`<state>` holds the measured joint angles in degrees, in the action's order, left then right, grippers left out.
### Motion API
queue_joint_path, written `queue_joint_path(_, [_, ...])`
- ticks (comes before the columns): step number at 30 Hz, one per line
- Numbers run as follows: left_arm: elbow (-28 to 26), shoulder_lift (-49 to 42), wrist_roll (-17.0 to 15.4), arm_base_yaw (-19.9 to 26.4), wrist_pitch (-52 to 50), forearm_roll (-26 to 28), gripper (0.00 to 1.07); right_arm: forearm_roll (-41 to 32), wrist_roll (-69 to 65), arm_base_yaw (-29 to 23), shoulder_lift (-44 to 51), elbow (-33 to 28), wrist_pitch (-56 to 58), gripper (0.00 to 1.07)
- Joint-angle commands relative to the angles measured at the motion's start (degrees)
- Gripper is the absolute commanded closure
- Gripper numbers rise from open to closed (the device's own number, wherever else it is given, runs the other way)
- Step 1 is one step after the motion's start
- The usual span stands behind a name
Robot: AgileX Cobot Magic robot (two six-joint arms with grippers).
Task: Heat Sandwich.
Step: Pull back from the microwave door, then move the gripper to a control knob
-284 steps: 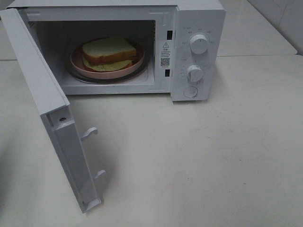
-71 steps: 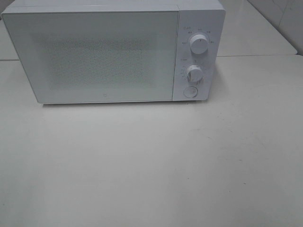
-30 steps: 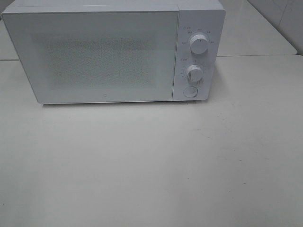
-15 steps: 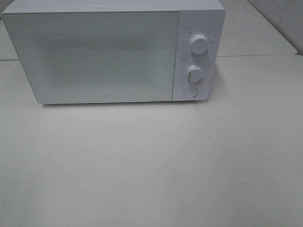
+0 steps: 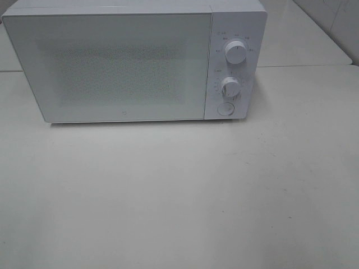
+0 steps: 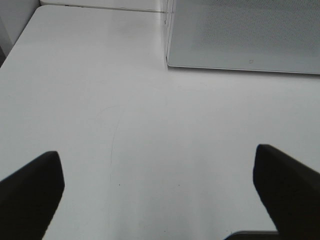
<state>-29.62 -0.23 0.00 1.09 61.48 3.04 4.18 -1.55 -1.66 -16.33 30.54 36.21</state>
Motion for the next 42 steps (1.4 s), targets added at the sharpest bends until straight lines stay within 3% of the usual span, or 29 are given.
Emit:
queue_joint_path(1, [0.1,-1.4,0.0,0.2,-0.2,0.0,0.10,0.1,0.2,0.3,-3.8,0.2,-5.6,0.27])
queue_joint_path(16, [0.1,-1.4,0.0,0.2,-0.2,0.0,0.10,-0.9,-0.7,0.3,-24.8,0.2,-26.1,0.29])
queue_joint_path(28, [0.1,-1.4,0.0,0.2,-0.2,0.0,0.10,-0.6,-2.5,0.2,-36.3,0.1,-39.5,0.29])
queue_joint_path(33, [0.1,-1.4,0.0,0.2,-0.2,0.0,0.10,-0.7,-2.5,0.1,-40.2,-4.1,-50.9,0.30])
queue_joint_path(42, [0.1,-1.4,0.0,0.2,-0.2,0.0,0.10,-8.1,2.6,0.1,-47.4,-11.9,-67.6,0.31])
